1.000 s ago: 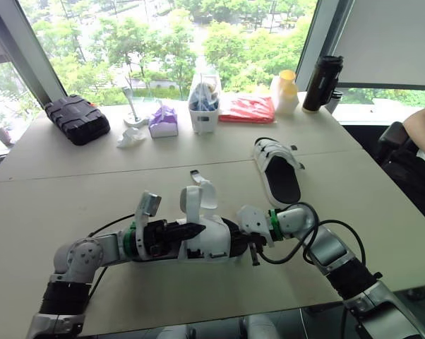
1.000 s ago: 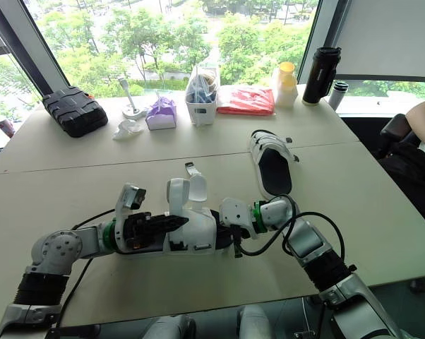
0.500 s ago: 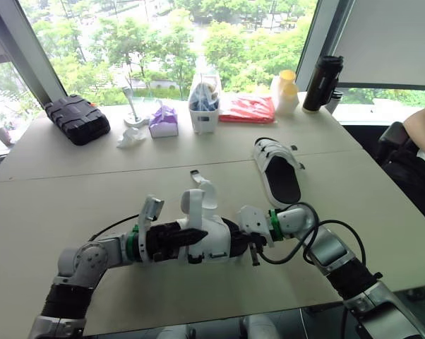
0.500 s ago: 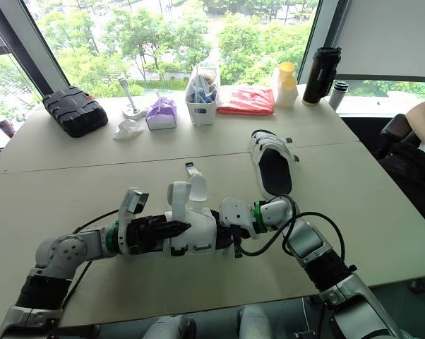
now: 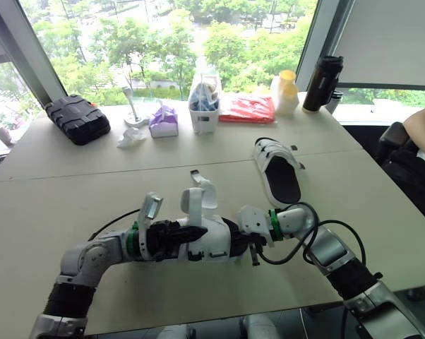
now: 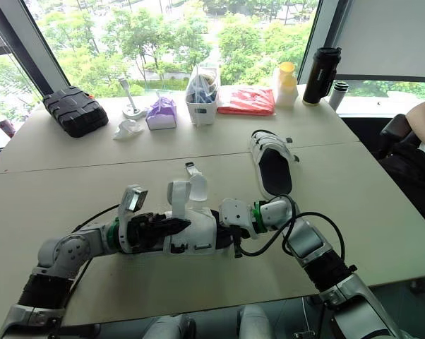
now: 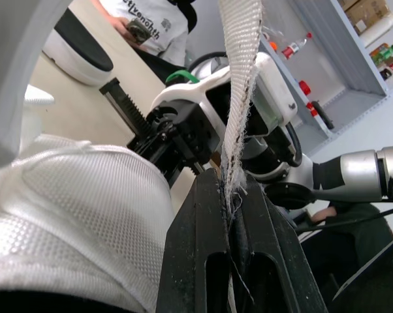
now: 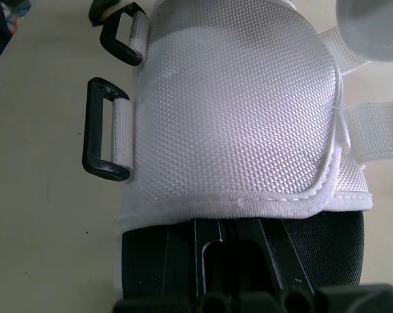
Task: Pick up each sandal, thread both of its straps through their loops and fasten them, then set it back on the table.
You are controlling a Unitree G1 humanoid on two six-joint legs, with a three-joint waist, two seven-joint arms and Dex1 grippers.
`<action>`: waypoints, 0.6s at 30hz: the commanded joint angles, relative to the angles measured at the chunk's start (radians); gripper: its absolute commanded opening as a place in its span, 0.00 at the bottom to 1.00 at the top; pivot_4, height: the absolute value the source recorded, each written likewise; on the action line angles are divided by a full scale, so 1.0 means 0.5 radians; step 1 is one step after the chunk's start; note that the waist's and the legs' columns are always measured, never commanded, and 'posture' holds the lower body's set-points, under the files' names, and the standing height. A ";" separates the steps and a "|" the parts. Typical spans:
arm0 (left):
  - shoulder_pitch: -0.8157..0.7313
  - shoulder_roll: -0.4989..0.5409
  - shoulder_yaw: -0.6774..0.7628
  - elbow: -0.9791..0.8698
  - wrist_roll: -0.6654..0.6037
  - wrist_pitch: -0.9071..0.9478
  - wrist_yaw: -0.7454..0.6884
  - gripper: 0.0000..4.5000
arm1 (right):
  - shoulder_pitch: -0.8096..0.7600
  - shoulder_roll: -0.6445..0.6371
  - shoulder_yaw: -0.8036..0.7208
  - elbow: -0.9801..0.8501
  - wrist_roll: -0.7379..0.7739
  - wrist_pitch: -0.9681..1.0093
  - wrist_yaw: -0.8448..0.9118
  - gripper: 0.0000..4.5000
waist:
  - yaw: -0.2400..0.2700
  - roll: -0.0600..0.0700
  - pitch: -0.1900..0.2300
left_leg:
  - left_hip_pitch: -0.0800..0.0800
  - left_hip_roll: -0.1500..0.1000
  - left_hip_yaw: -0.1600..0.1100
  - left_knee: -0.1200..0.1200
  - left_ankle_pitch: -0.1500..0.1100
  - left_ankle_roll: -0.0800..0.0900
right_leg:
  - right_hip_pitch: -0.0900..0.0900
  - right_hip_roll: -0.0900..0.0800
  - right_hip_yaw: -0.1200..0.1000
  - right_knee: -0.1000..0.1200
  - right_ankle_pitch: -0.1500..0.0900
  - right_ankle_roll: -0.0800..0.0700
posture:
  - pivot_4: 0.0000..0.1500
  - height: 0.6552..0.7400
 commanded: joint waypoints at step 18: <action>0.004 -0.054 0.005 -0.023 0.062 -0.154 -0.021 0.02 | 0.049 -0.009 0.056 0.024 -0.077 0.022 0.004 0.00 | 0.002 0.000 0.000 | 0.000 0.000 0.000 0.000 0.000 0.000 | 0.000 0.000 0.000 0.000 0.000 0.000 | 1.00 1.00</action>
